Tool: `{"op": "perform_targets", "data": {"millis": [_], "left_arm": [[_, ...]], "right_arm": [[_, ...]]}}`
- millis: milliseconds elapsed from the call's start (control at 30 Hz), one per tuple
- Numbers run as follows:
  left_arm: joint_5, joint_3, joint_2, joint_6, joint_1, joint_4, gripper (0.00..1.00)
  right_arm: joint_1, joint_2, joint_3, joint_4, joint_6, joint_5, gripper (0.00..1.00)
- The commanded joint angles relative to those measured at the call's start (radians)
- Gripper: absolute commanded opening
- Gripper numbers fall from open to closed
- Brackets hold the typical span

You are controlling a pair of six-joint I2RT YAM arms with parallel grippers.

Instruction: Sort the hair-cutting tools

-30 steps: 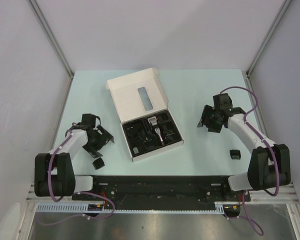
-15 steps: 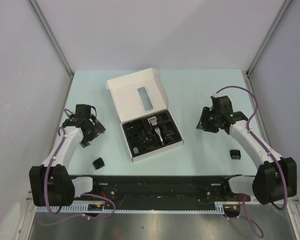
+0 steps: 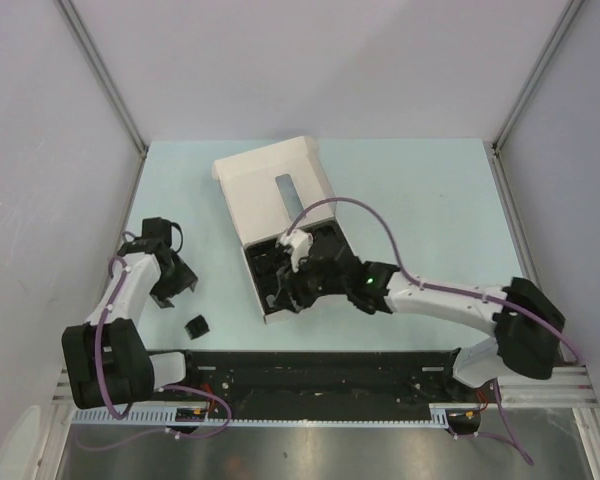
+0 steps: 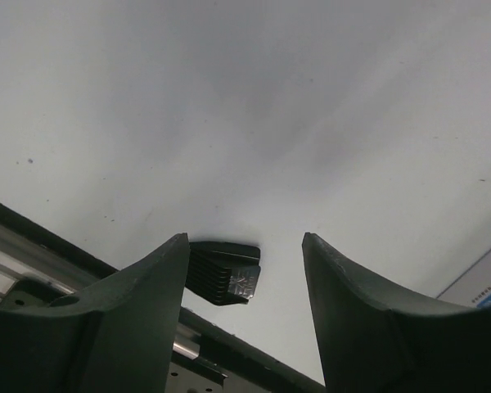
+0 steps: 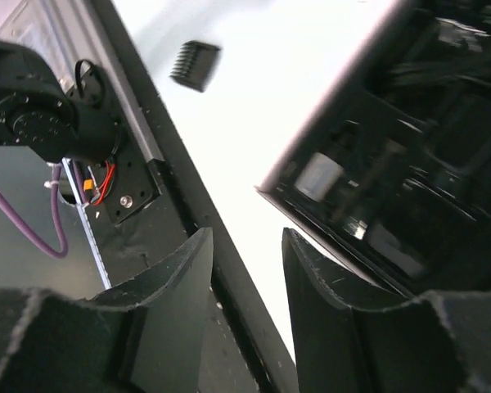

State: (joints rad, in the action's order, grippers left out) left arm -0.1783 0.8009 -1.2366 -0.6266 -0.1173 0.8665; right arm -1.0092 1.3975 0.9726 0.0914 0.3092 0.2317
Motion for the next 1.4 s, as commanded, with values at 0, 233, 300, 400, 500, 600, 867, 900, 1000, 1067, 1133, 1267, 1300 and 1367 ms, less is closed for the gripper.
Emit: {"op": "perform_targets", "data": {"millis": [0, 233, 300, 400, 500, 600, 867, 900, 1000, 1067, 1133, 1267, 1300, 1367], "left_arm": [[0.007, -0.011, 0.003, -0.005, -0.024, 0.034, 0.62], [0.071, -0.031, -0.101, -0.026, -0.041, 0.003, 0.39], [0.071, -0.042, -0.139, -0.007, -0.061, 0.002, 0.31], [0.1, -0.04, -0.158, 0.008, -0.096, 0.002, 0.24], [0.109, -0.037, -0.176, 0.031, -0.101, 0.003, 0.21], [0.132, -0.035, -0.205, 0.039, -0.108, 0.003, 0.2], [0.169, -0.043, -0.262, 0.047, -0.117, 0.003, 0.13], [0.169, -0.042, -0.259, 0.047, -0.119, 0.003, 0.12], [0.169, -0.037, -0.258, 0.05, -0.125, 0.003, 0.12], [0.171, -0.039, -0.256, 0.051, -0.128, 0.003, 0.12], [0.171, -0.04, -0.251, 0.048, -0.13, 0.003, 0.13], [0.166, -0.025, -0.231, 0.041, -0.131, 0.0, 0.18], [0.169, -0.01, -0.235, 0.038, -0.133, -0.003, 0.18], [0.171, 0.004, -0.236, 0.033, -0.131, -0.018, 0.2]], "right_arm": [[-0.103, 0.138, 0.063, -0.281, -0.078, 0.006, 0.44], [-0.198, 0.461, 0.227, -0.462, -0.047, 0.052, 0.41], [-0.232, 0.561, 0.274, -0.493, -0.05, 0.043, 0.4], [-0.261, 0.649, 0.374, -0.499, -0.027, 0.018, 0.39], [-0.279, 0.739, 0.429, -0.518, 0.011, 0.02, 0.38], [-0.295, 0.808, 0.474, -0.516, 0.033, 0.023, 0.38], [-0.298, 0.942, 0.56, -0.509, 0.065, -0.002, 0.35], [-0.295, 0.948, 0.572, -0.507, 0.065, -0.009, 0.34], [-0.278, 0.971, 0.58, -0.509, 0.088, -0.022, 0.33], [-0.263, 0.98, 0.581, -0.509, 0.113, -0.026, 0.32], [-0.252, 0.982, 0.569, -0.506, 0.126, -0.031, 0.31], [-0.214, 0.965, 0.526, -0.509, 0.139, -0.051, 0.3], [-0.207, 0.953, 0.517, -0.51, 0.14, -0.052, 0.3], [-0.195, 0.94, 0.5, -0.515, 0.137, -0.052, 0.3]]}}
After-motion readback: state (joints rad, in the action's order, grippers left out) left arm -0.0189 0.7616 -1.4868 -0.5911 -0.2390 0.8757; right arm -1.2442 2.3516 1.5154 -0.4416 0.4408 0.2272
